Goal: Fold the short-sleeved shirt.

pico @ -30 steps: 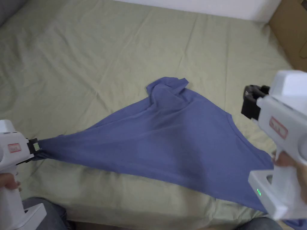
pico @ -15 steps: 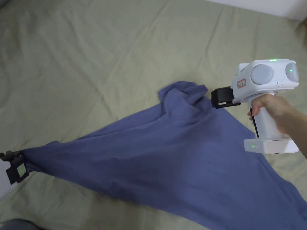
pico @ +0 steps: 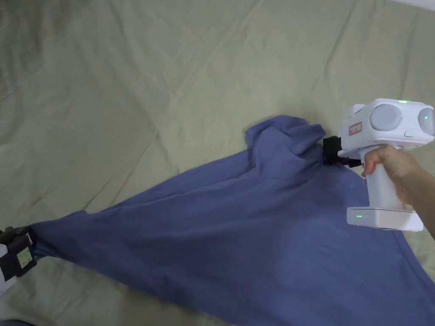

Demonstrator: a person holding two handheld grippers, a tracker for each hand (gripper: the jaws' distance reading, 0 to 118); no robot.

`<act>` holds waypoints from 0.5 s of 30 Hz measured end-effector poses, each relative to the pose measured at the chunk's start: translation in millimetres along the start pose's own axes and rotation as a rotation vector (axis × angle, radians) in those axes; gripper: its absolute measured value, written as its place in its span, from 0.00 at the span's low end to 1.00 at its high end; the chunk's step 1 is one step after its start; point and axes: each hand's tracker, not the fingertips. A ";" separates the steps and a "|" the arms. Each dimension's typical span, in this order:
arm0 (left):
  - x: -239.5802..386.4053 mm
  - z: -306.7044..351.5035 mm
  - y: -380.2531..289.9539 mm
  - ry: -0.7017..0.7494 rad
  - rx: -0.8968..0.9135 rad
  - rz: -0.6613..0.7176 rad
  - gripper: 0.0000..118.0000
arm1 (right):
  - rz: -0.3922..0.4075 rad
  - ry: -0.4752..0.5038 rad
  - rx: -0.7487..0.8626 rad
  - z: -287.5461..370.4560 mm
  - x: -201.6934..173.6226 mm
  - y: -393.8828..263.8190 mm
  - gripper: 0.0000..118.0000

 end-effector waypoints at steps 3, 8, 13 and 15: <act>1.2 2.4 -0.5 -0.006 -0.002 0.021 0.00 | -0.018 0.022 0.000 16.1 0.9 -1.1 0.03; 6.2 13.5 4.2 -0.027 0.034 0.018 0.00 | -0.006 0.092 0.128 98.7 11.6 -9.0 0.03; 13.8 30.9 18.2 -0.068 0.072 0.030 0.00 | -0.007 0.155 0.256 218.2 30.2 -40.8 0.03; 18.8 45.2 28.8 -0.122 0.108 0.039 0.00 | 0.000 0.152 0.318 270.4 39.0 -60.0 0.03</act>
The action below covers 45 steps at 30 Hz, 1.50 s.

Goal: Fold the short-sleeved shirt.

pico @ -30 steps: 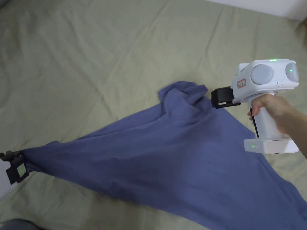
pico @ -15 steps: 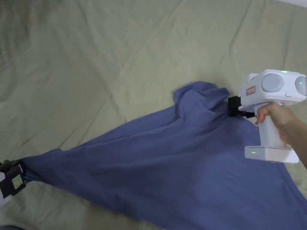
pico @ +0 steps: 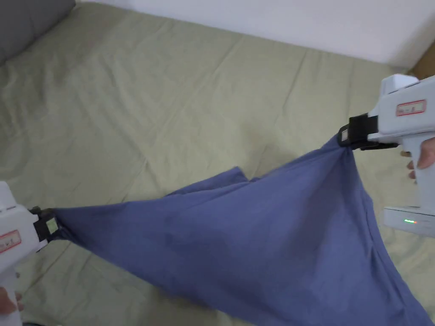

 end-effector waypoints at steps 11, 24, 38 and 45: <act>71.2 111.1 123.0 -0.244 0.324 -0.100 0.00 | -0.052 -0.098 0.423 294.7 24.7 -4.2 0.03; 194.3 204.9 297.0 -0.112 0.550 -0.384 0.00 | -0.174 -0.324 0.613 362.5 33.1 63.7 0.03; 288.3 146.4 408.7 0.106 0.682 -0.367 0.00 | -0.179 -0.481 0.720 291.9 27.3 238.1 0.03; 313.8 104.7 443.6 0.061 0.761 -0.275 0.00 | -0.204 -0.500 0.832 252.2 26.1 286.5 0.03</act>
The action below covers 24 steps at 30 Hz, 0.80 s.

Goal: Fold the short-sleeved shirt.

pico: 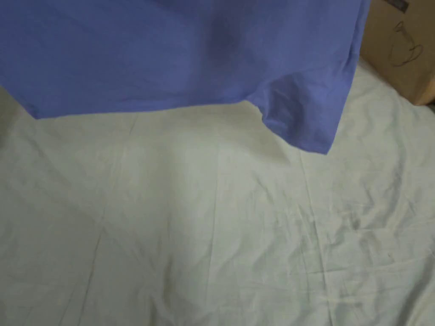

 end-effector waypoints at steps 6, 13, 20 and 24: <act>8.4 -42.6 -38.0 -0.019 0.019 0.031 0.00 | 0.049 -0.045 0.058 -33.1 -15.2 -37.2 0.03; 27.9 -61.7 -140.2 -0.067 -0.120 -0.061 0.00 | 0.075 -0.029 -0.070 -60.0 -7.8 -111.7 0.03; 21.5 -41.3 -258.1 -0.141 -0.333 -0.162 0.00 | 0.017 -0.022 -0.292 -55.7 25.3 -223.9 0.03; 9.6 -3.1 -325.0 -0.191 -0.426 -0.214 0.00 | -0.010 -0.037 -0.419 -34.6 47.2 -301.9 0.03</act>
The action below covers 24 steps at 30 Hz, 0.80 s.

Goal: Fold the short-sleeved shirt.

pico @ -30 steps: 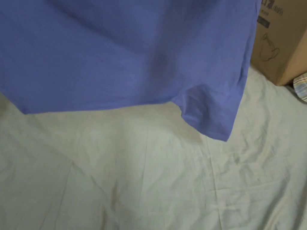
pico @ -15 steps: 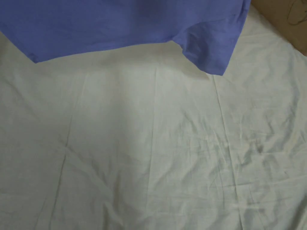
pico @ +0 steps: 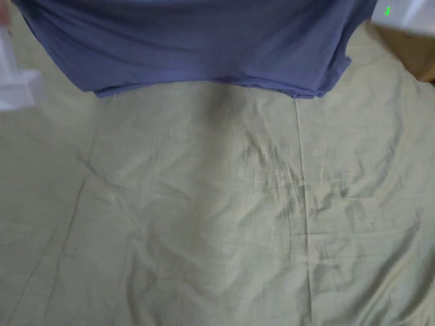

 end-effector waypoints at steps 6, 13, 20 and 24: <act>-9.8 23.5 -122.6 -0.055 -0.180 0.026 0.00 | -0.051 0.009 -0.207 7.8 37.8 -130.8 0.03; -35.7 97.6 -251.7 -0.102 -0.278 0.129 0.00 | -0.044 0.026 -0.339 62.7 82.0 -258.7 0.03; -57.5 166.8 -302.4 -0.100 -0.323 0.201 0.00 | -0.002 0.094 -0.348 134.7 119.4 -305.4 0.03; -75.7 208.0 -315.9 -0.115 -0.334 0.333 0.00 | -0.050 0.113 -0.299 176.4 135.6 -325.0 0.03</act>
